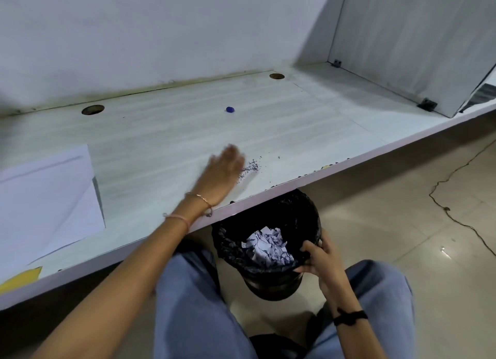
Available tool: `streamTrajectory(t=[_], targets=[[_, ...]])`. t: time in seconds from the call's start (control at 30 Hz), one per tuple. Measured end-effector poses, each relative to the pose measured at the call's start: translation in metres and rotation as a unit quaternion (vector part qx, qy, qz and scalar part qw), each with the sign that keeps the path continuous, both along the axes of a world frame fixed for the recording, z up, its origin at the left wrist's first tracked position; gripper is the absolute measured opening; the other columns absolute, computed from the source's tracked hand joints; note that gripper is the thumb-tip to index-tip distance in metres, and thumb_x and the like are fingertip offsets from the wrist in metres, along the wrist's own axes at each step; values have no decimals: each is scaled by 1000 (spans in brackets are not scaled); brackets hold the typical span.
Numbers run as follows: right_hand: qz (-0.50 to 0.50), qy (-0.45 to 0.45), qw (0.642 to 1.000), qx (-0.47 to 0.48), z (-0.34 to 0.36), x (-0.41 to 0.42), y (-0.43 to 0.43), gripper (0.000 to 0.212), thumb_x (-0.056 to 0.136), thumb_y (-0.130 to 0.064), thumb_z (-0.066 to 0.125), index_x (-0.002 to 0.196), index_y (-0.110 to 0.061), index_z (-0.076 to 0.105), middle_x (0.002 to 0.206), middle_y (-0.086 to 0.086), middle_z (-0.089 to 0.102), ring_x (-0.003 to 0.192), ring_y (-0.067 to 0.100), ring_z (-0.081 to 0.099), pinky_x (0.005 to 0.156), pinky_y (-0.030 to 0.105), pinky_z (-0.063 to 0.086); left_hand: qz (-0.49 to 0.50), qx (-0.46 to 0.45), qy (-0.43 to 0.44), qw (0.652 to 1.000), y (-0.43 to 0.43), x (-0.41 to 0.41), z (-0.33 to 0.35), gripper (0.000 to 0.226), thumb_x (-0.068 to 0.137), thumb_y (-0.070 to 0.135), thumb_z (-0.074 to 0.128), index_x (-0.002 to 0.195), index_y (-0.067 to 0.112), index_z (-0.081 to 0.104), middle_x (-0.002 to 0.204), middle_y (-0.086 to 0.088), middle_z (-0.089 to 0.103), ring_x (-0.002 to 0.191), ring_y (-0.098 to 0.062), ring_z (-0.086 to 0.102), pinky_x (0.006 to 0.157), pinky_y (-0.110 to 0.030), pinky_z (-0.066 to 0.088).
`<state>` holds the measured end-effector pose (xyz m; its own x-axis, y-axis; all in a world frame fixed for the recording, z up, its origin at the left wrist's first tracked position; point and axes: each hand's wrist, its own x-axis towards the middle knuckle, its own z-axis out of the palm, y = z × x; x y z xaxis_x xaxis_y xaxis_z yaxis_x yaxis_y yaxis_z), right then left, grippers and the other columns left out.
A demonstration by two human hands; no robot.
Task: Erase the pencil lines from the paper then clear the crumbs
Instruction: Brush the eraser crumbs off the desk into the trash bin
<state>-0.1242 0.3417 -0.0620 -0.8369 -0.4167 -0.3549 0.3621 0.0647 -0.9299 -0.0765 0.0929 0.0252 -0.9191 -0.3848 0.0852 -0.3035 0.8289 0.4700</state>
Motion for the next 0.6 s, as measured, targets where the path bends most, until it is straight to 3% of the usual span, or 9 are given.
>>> streamTrajectory(t=[0.03, 0.1, 0.17, 0.3, 0.4, 0.47, 0.53, 0.6], targets=[[1, 1, 1000, 0, 0, 0, 1, 42, 91, 6, 48, 124, -20, 54, 87, 8, 59, 65, 25, 58, 43, 28, 54, 48, -30, -3, 998, -16, 5, 1, 52, 108, 26, 20, 152, 0, 19, 162, -18, 11, 151, -29, 6, 121, -42, 5], [3, 1, 1000, 4, 0, -1, 3, 43, 92, 6, 48, 125, -21, 53, 88, 6, 61, 64, 23, 60, 43, 27, 54, 119, -98, -96, 983, -61, 13, -9, 49, 107, 19, 17, 154, 5, 16, 161, -22, 6, 150, -32, 1, 119, -51, 9], [0, 2, 1000, 6, -1, -1, 4, 45, 92, 6, 48, 128, -21, 52, 90, 7, 61, 66, 24, 61, 43, 28, 54, 157, -109, -146, 971, -86, 12, -21, 52, 105, 26, 13, 152, 6, 15, 160, -24, 7, 149, -36, 2, 117, -55, 14], [-4, 5, 1000, 15, -1, -4, 6, 46, 94, 4, 47, 134, -19, 49, 90, 5, 60, 64, 21, 62, 44, 27, 54, 11, -128, -88, 988, -34, -27, -25, 51, 103, 26, 16, 145, 0, 29, 154, -26, 22, 146, -39, 17, 115, -47, 23], [-7, 8, 1000, 19, -1, -6, 10, 43, 94, 4, 47, 132, -17, 49, 85, 6, 58, 58, 19, 61, 43, 28, 54, -65, -74, -110, 989, 25, -45, -19, 67, 100, 38, -3, 153, 1, 11, 163, -18, 5, 151, -25, 3, 123, -37, 8], [-13, 15, 1000, 19, -2, -8, 14, 44, 94, 4, 47, 131, -17, 50, 85, 7, 58, 59, 19, 59, 43, 28, 54, -137, -7, -105, 985, 44, -39, -12, 60, 105, 38, 3, 155, 5, -1, 164, -10, -7, 151, -16, -6, 122, -29, -3], [-19, 18, 999, 20, -3, -10, 17, 45, 94, 3, 47, 132, -20, 50, 85, 7, 58, 58, 20, 56, 44, 28, 54, -114, 36, -37, 992, 41, -27, 2, 55, 108, 31, 12, 154, 3, 1, 163, -10, -6, 151, -18, -6, 120, -31, -5], [-23, 20, 999, 24, -5, -11, 17, 45, 94, 4, 47, 132, -21, 49, 84, 5, 57, 54, 17, 56, 44, 28, 54, -25, 7, -6, 1000, 9, -24, 8, 53, 108, 26, 16, 154, 1, 6, 163, -13, -2, 151, -23, -3, 120, -37, -2]])
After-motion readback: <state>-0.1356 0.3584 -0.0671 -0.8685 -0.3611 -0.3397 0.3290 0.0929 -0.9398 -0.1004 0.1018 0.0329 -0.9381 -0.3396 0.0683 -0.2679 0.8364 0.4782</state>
